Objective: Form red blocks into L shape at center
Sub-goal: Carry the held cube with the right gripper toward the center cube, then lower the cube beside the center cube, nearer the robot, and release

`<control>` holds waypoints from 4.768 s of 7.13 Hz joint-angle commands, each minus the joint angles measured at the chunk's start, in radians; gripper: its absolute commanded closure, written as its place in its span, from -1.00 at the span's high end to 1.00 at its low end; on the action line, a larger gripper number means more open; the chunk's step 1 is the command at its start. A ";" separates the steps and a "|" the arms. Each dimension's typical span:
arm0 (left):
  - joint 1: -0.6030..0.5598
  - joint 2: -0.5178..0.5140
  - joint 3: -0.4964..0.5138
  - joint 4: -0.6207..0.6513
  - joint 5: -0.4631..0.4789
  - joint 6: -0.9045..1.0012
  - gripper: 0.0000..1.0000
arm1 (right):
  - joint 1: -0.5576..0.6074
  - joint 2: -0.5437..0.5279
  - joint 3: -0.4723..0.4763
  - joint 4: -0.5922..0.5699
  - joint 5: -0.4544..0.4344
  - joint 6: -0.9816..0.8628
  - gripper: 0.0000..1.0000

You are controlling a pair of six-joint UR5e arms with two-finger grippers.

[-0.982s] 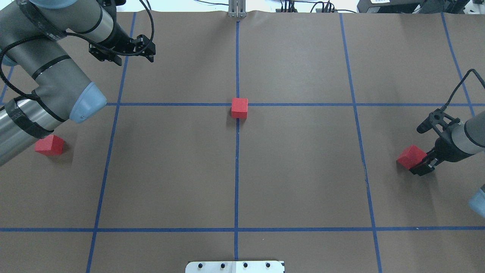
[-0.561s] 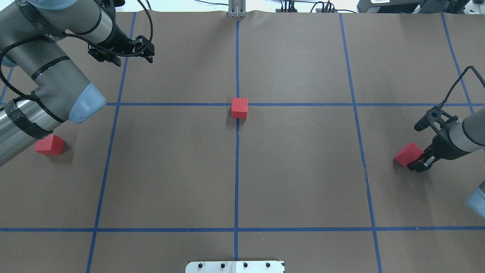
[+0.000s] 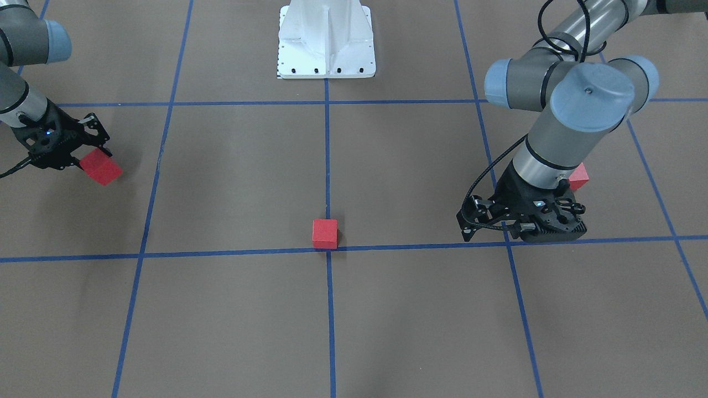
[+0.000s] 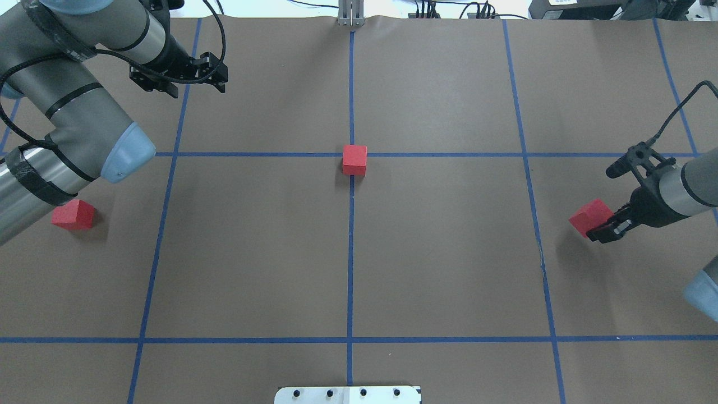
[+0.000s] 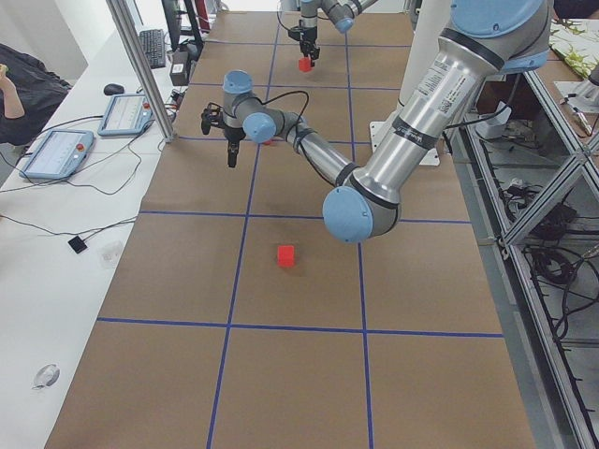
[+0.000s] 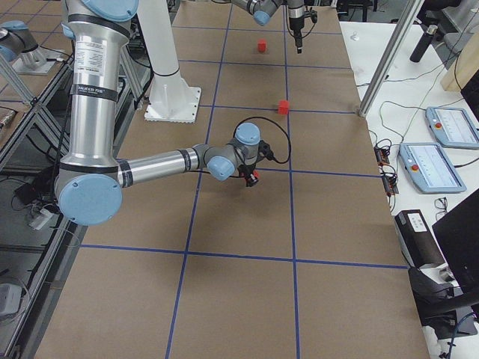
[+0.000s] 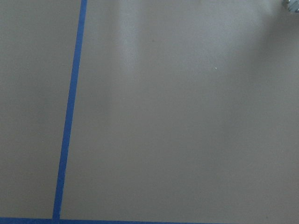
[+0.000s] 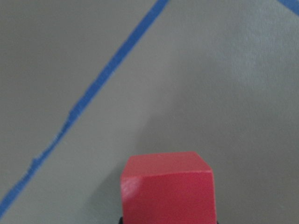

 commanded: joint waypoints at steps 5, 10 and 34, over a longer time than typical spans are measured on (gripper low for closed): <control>-0.103 0.097 -0.006 -0.050 -0.030 0.185 1.00 | -0.234 0.660 0.006 -0.578 -0.079 0.653 -1.00; -0.119 0.099 0.023 -0.053 -0.031 0.212 1.00 | -0.351 0.929 -0.295 -0.561 -0.246 0.835 -1.00; -0.126 0.092 0.050 -0.054 -0.028 0.210 1.00 | -0.341 0.931 -0.477 -0.342 -0.424 0.849 -1.00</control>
